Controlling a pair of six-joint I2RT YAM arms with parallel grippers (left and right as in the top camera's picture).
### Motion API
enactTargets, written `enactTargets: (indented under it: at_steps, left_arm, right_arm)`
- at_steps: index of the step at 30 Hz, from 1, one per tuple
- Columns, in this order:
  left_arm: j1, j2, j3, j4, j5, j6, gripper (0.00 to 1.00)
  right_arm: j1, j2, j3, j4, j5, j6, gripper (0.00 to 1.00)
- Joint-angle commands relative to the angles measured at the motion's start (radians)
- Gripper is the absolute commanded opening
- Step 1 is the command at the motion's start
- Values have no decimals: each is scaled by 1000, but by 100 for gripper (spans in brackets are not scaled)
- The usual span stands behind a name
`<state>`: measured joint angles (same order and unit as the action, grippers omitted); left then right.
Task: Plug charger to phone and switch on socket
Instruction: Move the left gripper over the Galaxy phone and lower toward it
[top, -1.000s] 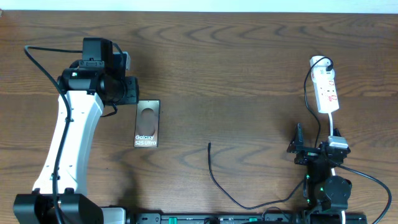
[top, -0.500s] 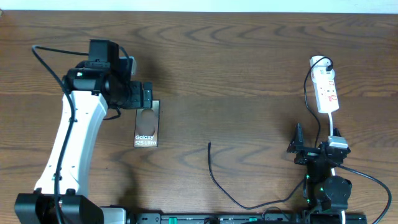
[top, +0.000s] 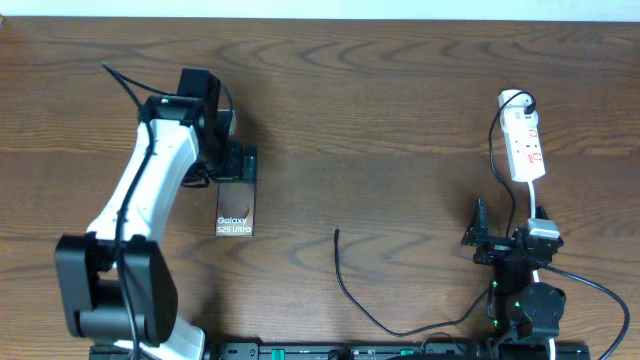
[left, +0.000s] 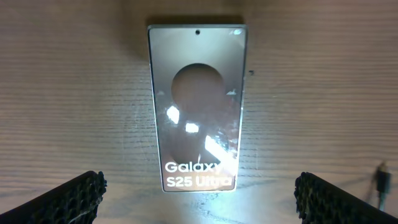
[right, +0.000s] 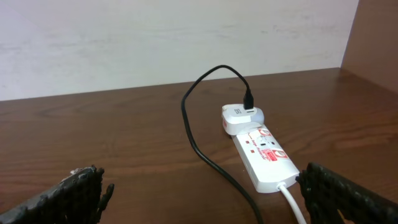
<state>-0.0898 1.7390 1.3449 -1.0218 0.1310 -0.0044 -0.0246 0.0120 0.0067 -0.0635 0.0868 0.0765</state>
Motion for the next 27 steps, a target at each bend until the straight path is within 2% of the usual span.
enactTargets:
  at_steps: [1, 12, 20, 27]
  left_arm:
    - [-2, 62, 21, -6, -12, -16, 99]
    - [-2, 113, -2, 89, -12, -16, 99]
    - [-2, 113, -12, 93, -11, -16, 99]
    - [-2, 113, -79, 150, -12, -16, 99]
  right_arm:
    - [12, -5, -1, -3, 11, 13, 99]
    - [13, -5, -1, -3, 11, 13, 99]
    - [13, -5, -1, -3, 11, 13, 99]
    - [13, -5, -1, -3, 11, 13, 99]
